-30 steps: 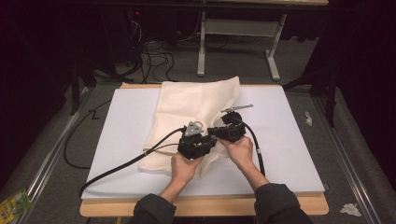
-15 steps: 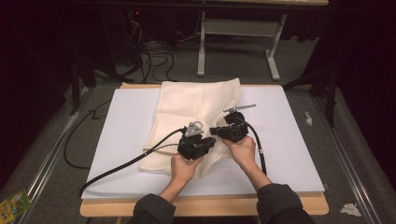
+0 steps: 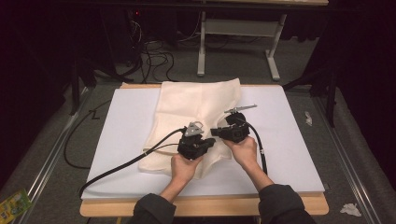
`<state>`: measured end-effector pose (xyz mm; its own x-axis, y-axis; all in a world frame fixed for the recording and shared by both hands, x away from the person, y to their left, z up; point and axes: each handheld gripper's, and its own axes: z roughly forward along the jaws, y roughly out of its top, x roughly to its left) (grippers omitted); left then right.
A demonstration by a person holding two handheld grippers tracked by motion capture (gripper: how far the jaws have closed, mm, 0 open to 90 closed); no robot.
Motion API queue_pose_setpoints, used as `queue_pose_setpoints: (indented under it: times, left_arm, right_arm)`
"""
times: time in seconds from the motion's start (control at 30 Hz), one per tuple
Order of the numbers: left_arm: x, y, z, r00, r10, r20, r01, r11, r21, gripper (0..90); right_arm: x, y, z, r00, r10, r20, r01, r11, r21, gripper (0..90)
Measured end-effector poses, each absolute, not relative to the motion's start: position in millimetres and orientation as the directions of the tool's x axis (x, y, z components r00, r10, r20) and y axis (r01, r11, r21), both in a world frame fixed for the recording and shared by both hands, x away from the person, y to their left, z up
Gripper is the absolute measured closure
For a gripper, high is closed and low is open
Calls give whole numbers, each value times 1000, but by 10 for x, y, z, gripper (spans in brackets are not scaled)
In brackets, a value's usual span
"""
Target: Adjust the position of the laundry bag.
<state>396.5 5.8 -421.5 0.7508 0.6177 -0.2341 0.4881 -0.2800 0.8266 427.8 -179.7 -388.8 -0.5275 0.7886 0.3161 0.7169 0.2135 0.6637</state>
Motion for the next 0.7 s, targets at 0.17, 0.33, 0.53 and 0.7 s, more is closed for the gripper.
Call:
queue_pose_setpoints:
  times: [0.17,0.33,0.53,0.7]
  left_arm:
    - [3970,68,-4207,751,619,-231,488,-283,826,872]
    - [3980,71,-4202,746,626,-227,487,-280,827,872]
    - [3979,63,-4206,745,621,-244,497,-273,824,872]
    - [3971,70,-4202,747,624,-230,488,-278,827,873]
  right_arm:
    - [4271,-1807,-3879,-536,784,314,717,226,660,782]
    - [4266,-1822,-3873,-540,782,312,716,232,658,746]
    - [4244,-1855,-3861,-540,781,313,720,237,652,764]
    - [4232,-1852,-3861,-547,777,312,719,244,651,765]
